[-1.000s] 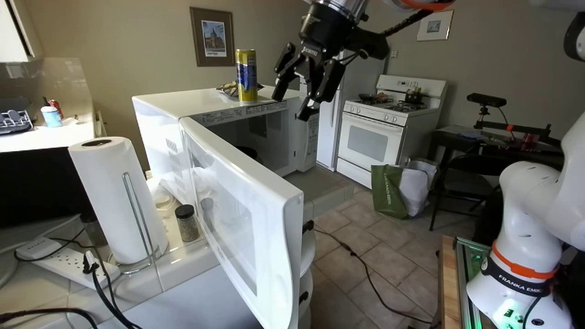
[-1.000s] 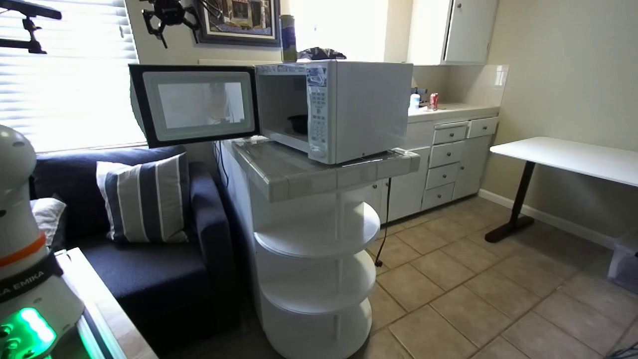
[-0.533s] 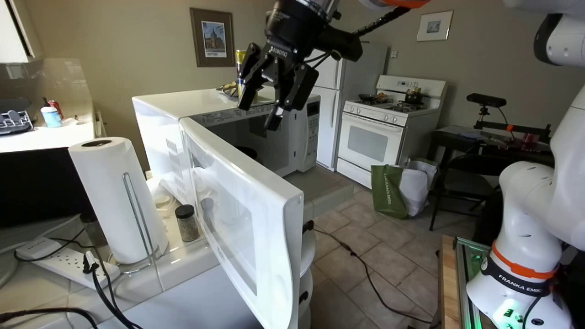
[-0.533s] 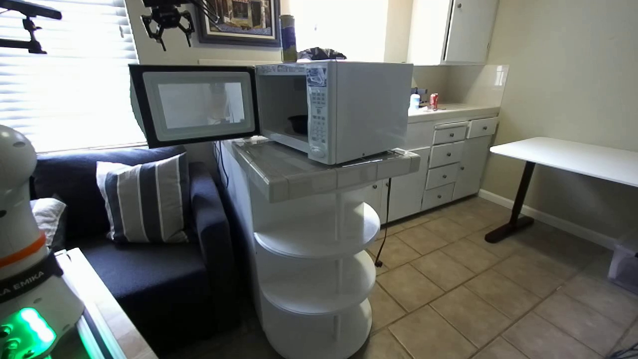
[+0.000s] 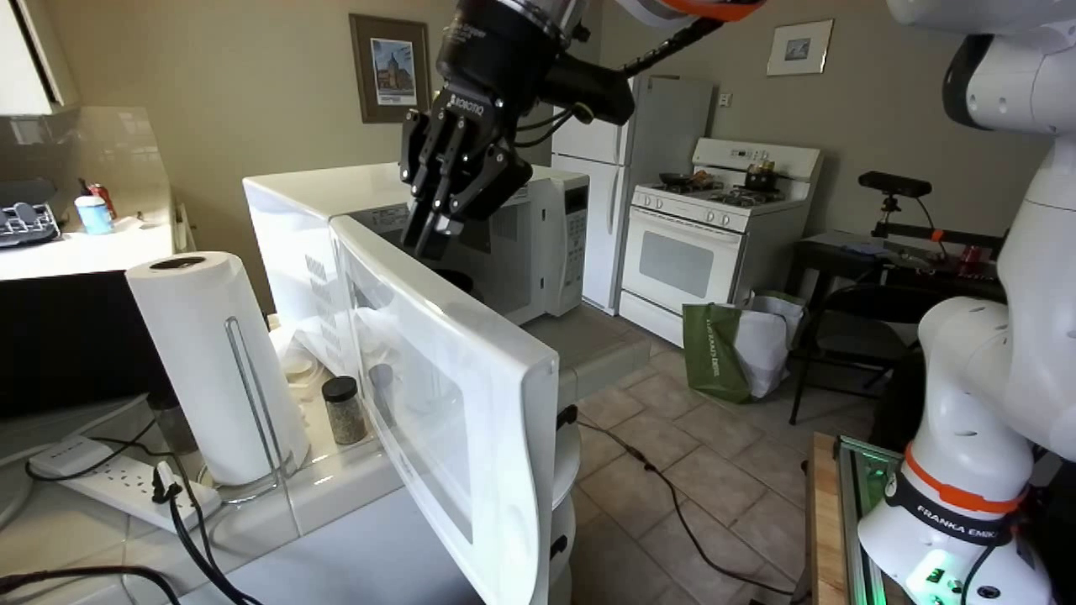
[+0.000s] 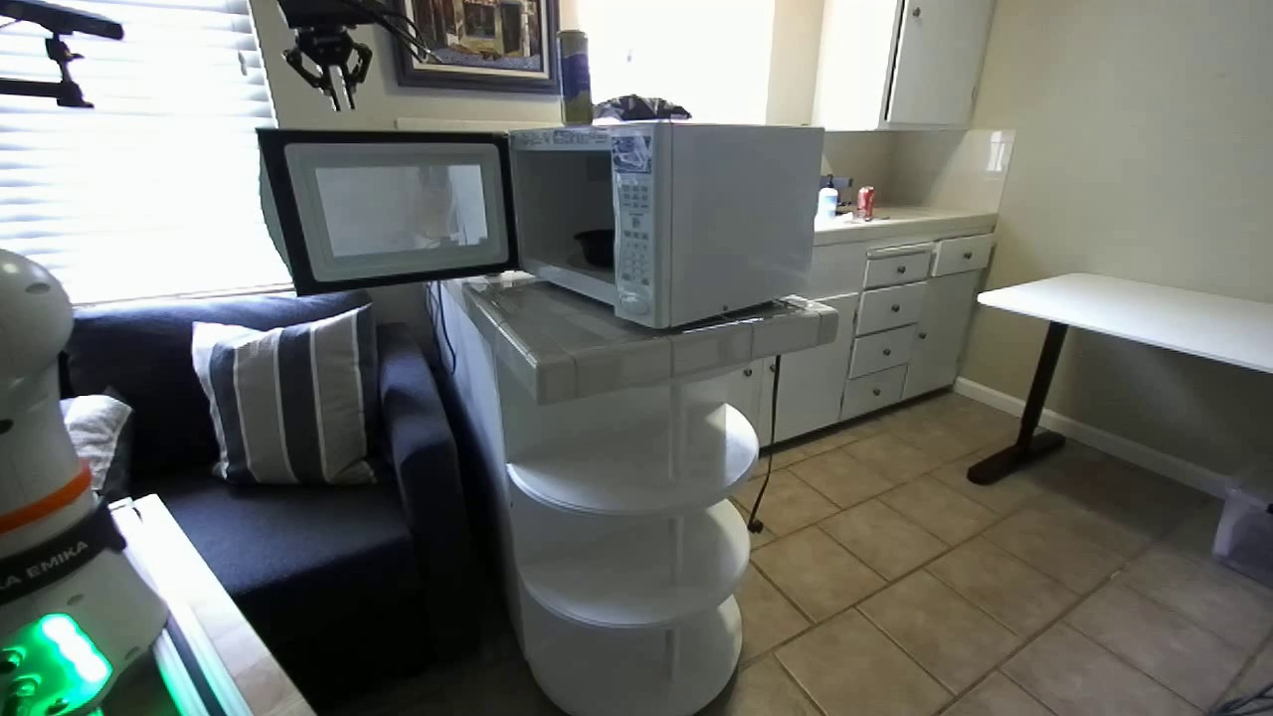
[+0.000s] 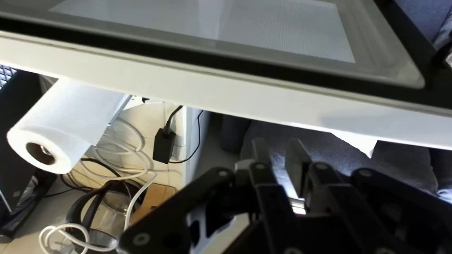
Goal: Close the microwave door fully
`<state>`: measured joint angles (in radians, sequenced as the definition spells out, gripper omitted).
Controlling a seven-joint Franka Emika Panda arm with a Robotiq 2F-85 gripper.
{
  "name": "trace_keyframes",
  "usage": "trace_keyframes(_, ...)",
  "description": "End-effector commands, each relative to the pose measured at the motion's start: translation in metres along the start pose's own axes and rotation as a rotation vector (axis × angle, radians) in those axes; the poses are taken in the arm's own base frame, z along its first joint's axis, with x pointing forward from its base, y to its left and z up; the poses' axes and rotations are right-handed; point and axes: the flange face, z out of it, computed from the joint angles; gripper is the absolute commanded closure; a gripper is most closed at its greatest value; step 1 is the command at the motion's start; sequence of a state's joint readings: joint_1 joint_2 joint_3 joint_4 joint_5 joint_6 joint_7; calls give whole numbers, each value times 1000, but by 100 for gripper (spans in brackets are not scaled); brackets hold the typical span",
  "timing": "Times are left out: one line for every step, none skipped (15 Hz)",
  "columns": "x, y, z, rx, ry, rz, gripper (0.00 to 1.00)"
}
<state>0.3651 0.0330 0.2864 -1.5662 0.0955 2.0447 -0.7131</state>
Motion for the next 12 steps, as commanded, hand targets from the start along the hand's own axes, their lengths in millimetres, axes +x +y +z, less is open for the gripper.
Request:
trace_keyframes(6, -2, 5, 8, 5, -5, 85)
trace_keyframes(10, -3, 10, 15, 9, -8, 91)
trace_keyframes(12, -3, 13, 19, 11, -9, 98)
trace_keyframes(12, -2, 14, 21, 12, -8, 99)
trace_keyframes(12, -2, 14, 21, 13, -7, 99)
trace_keyframes(12, -2, 14, 21, 13, -7, 99)
trace_keyframes(13, -1, 13, 20, 14, -7, 99)
trace_keyframes(13, -1, 13, 20, 15, -7, 99)
trace_keyframes(13, -1, 13, 19, 16, -7, 99)
trace_keyframes(13, -1, 12, 19, 16, -7, 100)
trace_keyframes(17, -5, 17, 45, 29, -12, 100)
trace_keyframes(21, -9, 19, 65, 49, -25, 100)
